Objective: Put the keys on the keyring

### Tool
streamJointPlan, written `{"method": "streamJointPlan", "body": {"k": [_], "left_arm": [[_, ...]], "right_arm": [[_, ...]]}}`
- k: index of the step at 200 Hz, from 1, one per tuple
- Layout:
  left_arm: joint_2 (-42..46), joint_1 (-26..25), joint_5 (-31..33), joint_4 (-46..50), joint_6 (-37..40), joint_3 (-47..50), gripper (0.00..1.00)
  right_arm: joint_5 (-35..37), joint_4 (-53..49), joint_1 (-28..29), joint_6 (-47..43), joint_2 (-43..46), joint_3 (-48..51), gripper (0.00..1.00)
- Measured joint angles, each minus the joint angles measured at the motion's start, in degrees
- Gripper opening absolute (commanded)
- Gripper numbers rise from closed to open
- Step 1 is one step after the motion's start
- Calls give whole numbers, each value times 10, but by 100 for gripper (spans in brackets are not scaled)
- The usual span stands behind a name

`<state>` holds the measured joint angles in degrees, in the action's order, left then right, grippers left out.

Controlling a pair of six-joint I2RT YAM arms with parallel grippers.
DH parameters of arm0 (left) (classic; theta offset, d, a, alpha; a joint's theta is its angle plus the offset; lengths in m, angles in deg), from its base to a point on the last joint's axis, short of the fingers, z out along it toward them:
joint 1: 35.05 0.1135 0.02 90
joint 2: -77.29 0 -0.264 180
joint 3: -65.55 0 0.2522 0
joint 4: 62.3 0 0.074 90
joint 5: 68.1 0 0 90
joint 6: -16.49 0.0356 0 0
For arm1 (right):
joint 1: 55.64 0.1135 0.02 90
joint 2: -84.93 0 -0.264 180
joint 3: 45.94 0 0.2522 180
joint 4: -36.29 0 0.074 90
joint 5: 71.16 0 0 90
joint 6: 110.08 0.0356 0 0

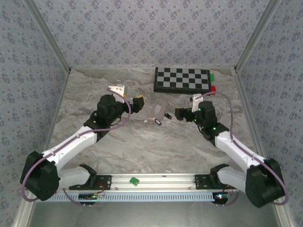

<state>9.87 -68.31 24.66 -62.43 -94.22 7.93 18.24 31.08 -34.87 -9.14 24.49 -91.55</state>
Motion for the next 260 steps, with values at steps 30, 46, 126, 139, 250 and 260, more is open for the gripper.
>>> {"method": "streamJointPlan", "body": {"k": [30, 46, 126, 139, 250, 260], "left_arm": [[-3, 8, 118, 87, -8, -6, 100], [-3, 15, 181, 125, -10, -7, 100], [-32, 146, 317, 154, 40, -5, 100], [-57, 175, 325, 152, 54, -4, 100], [-127, 278, 255, -122, 132, 171, 100], [-128, 282, 238, -156, 143, 174, 100]], "right_arm": [[80, 10, -7, -2, 64, 31, 100], [130, 22, -13, -7, 81, 39, 100], [255, 135, -99, -79, -7, 78, 100], [263, 159, -111, -90, -39, 78, 100], [184, 406, -176, -111, -249, 139, 99], [172, 436, -178, -114, -261, 149, 100]]}}
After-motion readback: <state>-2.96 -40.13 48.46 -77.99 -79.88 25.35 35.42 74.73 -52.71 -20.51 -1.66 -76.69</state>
